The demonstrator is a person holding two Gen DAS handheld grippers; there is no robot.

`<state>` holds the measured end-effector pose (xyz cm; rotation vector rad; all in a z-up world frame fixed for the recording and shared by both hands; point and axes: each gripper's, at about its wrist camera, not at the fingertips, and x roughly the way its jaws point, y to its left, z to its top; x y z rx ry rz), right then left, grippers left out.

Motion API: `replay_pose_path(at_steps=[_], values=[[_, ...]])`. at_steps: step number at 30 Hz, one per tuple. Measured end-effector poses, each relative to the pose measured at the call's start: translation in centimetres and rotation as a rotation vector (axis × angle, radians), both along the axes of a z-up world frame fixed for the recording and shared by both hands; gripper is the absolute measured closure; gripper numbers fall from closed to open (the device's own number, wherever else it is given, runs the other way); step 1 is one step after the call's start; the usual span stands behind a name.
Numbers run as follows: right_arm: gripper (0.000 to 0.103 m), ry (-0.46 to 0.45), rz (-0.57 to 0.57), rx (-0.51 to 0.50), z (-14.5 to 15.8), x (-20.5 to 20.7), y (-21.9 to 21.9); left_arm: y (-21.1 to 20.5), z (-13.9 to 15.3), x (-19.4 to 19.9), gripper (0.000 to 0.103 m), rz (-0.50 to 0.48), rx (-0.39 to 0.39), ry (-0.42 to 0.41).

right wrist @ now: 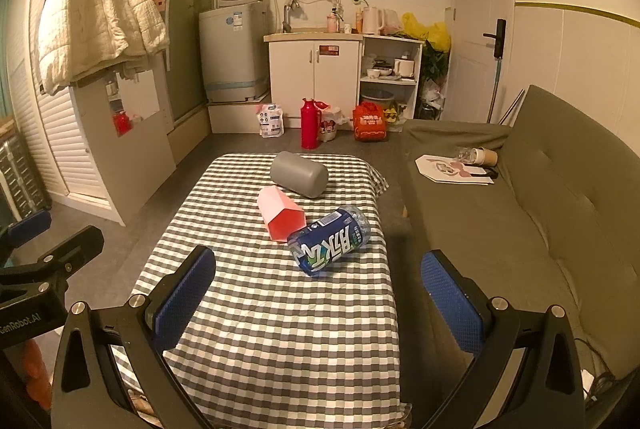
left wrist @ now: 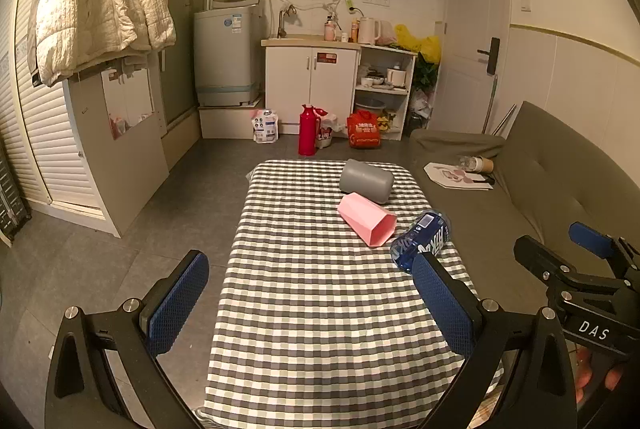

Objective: Flip cup upside down

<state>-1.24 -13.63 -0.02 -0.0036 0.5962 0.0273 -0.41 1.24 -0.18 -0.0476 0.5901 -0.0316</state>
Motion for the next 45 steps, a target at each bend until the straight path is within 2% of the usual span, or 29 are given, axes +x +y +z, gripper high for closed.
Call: replay_pose_path(at_steps=[31, 45], values=[[0.0, -0.026, 0.016, -0.01, 1.2, -0.9, 0.5, 0.1, 0.7, -0.6, 0.0, 0.023, 0.016, -0.013], [0.0, -0.003, 0.055, -0.01, 0.3, 0.0, 1.2, 0.7, 0.0, -0.1, 0.0, 0.03, 0.001, -0.002]])
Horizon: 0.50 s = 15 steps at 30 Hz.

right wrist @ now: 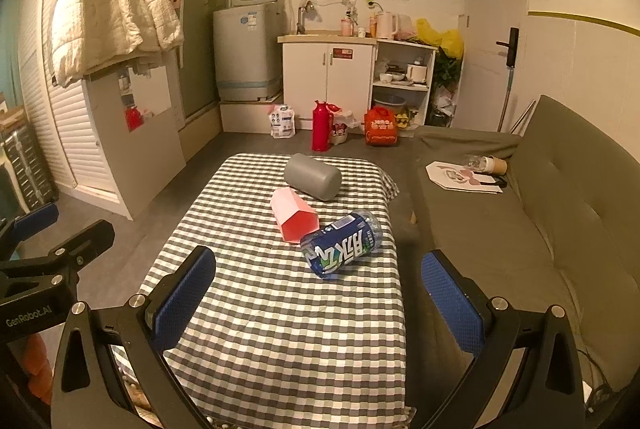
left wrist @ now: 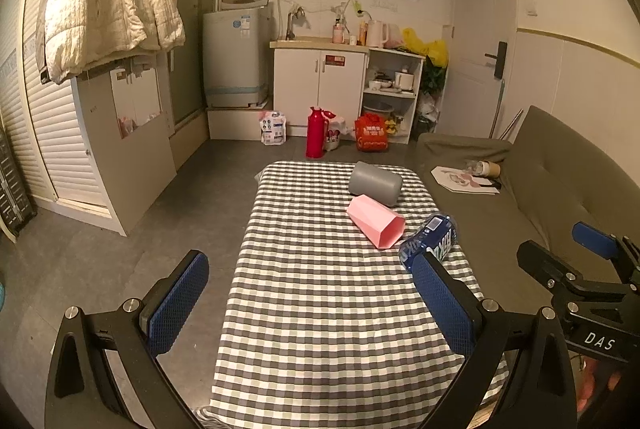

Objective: Flip cup upside down
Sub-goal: 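Reach the right gripper to the pink cup and grasp it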

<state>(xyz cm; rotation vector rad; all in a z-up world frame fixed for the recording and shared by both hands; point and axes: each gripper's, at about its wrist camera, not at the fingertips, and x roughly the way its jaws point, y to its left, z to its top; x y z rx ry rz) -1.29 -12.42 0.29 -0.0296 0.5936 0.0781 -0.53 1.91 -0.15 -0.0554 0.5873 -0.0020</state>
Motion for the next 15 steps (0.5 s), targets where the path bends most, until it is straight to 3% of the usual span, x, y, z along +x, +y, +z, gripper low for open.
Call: replay_pose_path(at_steps=[7, 15], values=[[0.0, 0.048, 0.034, -0.035, -1.5, 3.3, 0.5, 1.3, -1.9, 3.3, 0.0, 0.015, 0.017, 0.054], [0.002, 0.128, 0.111, -0.073, -4.7, 12.9, 2.9, 3.5, -5.0, 10.5, 0.0, 0.032, 0.038, 0.113]])
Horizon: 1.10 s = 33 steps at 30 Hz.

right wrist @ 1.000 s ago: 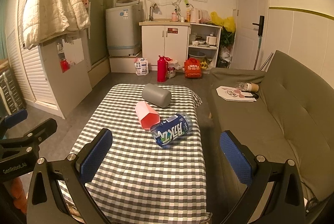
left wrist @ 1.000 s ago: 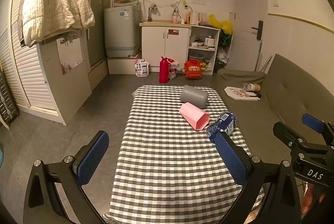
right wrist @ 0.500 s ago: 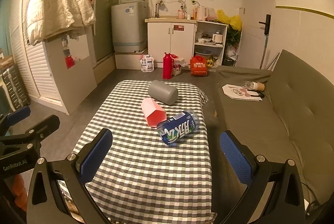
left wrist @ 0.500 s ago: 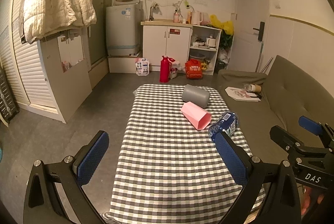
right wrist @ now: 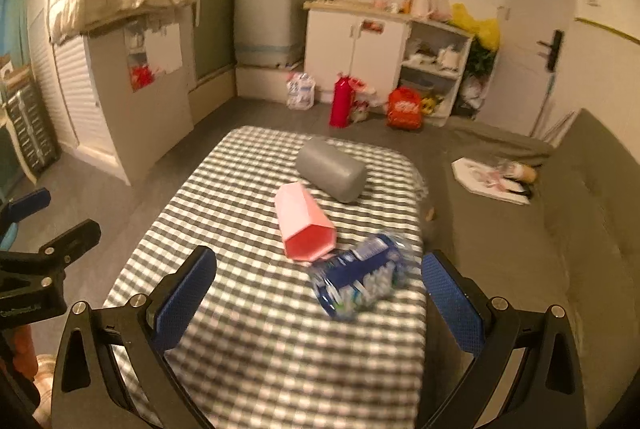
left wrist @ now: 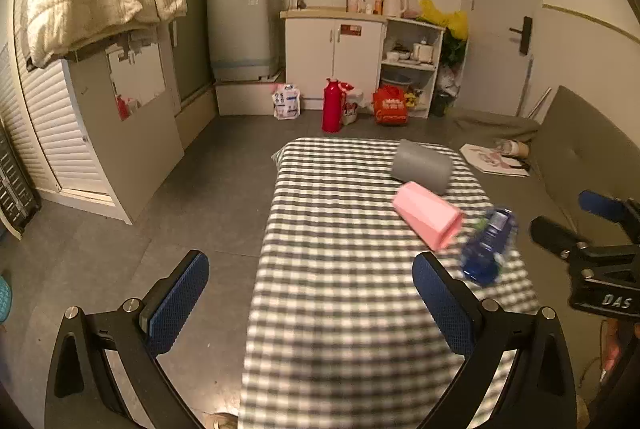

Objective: Flip cup upside down
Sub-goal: 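Reach the right gripper to the pink cup and grasp it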

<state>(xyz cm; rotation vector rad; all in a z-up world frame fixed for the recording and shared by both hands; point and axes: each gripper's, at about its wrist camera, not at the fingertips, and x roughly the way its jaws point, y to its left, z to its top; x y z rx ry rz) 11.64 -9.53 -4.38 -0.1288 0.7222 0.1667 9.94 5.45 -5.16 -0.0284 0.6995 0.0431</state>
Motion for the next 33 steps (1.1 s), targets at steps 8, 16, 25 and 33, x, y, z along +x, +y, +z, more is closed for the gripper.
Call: replay_pose_path(at_steps=[8, 16, 25, 33], values=[[0.014, 0.173, 0.057, -0.017, -5.8, 11.0, 2.9, 2.5, -3.5, 7.4, 0.0, 0.037, 0.015, 0.051], [0.017, 0.349, 0.023, -0.096, -11.4, 17.5, 4.1, 4.4, -8.2, 10.9, 0.0, 0.057, -0.028, 0.123], [0.033, 0.431, 0.022, -0.175, -14.1, 17.8, 5.2, 5.1, -9.8, 10.5, 0.0, 0.058, -0.042, 0.157], [0.042, 0.411, 0.002, -0.097, -12.4, 15.5, 5.0, 4.7, -8.1, 7.8, 0.0, 0.06, -0.007, 0.148]])
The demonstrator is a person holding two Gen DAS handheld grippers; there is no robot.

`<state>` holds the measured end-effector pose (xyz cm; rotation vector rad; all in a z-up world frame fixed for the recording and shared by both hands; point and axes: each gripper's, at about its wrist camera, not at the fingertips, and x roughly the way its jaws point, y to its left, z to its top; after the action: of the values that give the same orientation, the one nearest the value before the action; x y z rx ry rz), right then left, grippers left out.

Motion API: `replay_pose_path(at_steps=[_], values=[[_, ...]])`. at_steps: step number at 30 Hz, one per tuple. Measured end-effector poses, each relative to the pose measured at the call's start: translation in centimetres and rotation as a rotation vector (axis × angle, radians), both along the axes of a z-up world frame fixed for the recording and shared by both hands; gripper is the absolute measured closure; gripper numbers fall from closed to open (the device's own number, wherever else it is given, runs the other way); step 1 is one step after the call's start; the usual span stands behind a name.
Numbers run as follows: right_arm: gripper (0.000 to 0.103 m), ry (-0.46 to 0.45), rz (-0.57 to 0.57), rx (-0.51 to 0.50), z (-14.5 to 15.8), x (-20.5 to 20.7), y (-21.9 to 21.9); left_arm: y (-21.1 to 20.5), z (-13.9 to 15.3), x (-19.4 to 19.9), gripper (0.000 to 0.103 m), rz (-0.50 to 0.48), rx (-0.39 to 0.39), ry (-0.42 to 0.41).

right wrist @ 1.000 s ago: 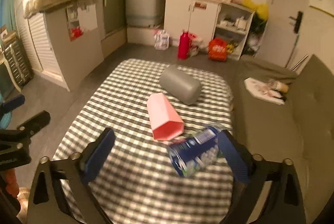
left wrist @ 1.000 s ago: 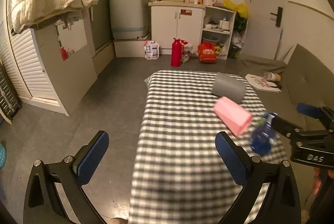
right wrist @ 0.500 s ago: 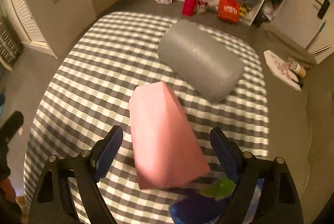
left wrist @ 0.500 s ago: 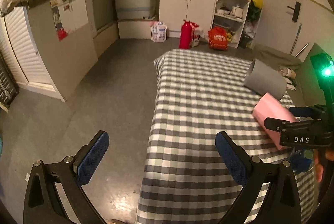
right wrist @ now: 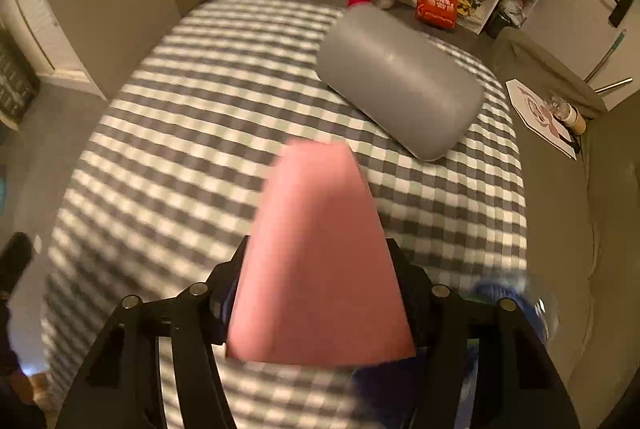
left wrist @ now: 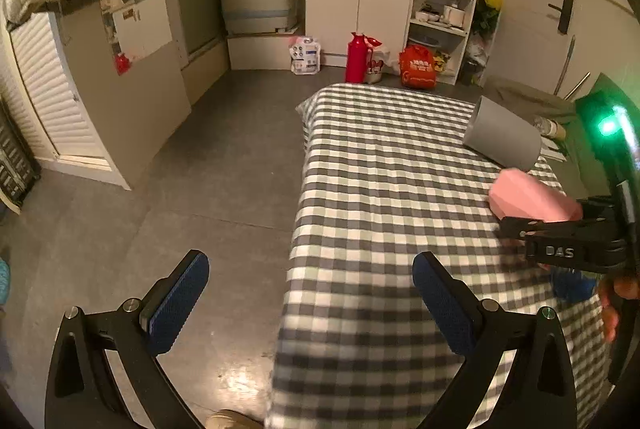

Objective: Flip cup upside down
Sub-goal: 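Reach the right gripper to the pink cup and grasp it, then lift the pink cup with the right gripper while the left gripper grasps it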

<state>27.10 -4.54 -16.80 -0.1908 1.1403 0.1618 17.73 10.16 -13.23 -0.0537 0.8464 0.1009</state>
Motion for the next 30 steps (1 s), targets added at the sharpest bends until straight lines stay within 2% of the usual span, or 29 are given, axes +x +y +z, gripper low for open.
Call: replay_pose_path(at_steps=[4, 7, 12, 16, 21, 28, 29, 30], values=[[0.042, -0.031, 0.007, 0.021, 2.4, -4.1, 1.0, 0.3, 1.6, -2.2, 0.0, 0.025, -0.006, -0.009], [0.042, -0.022, -0.002, 0.059, 3.3, -8.1, 2.0, 0.6, 2.7, -4.2, 0.0, 0.043, -0.001, -0.019], [0.042, 0.018, -0.021, 0.064, 2.9, -14.5, 2.8, 1.1, 3.4, -8.0, 0.0, 0.06, -0.021, -0.019], [0.042, 0.042, -0.057, 0.088, 1.8, -18.0, 2.3, 0.6, 3.5, -10.6, 0.0, 0.043, -0.033, -0.01], [0.043, 0.065, -0.051, 0.092, 0.2, -20.6, 2.2, -0.5, 3.5, -12.6, 0.0, 0.03, -0.004, 0.003], [0.042, 0.097, -0.044, 0.137, -1.7, -21.8, 1.2, -1.8, 3.4, -12.9, 0.0, 0.041, 0.016, 0.022], [0.037, 0.09, -0.039, 0.146, -1.8, -21.8, 1.0, -1.9, 3.3, -13.0, 0.0, 0.043, 0.021, 0.025], [0.025, 0.094, -0.036, 0.162, -1.8, -21.9, 0.8, -2.3, 3.2, -12.7, 0.0, 0.046, 0.031, 0.034]])
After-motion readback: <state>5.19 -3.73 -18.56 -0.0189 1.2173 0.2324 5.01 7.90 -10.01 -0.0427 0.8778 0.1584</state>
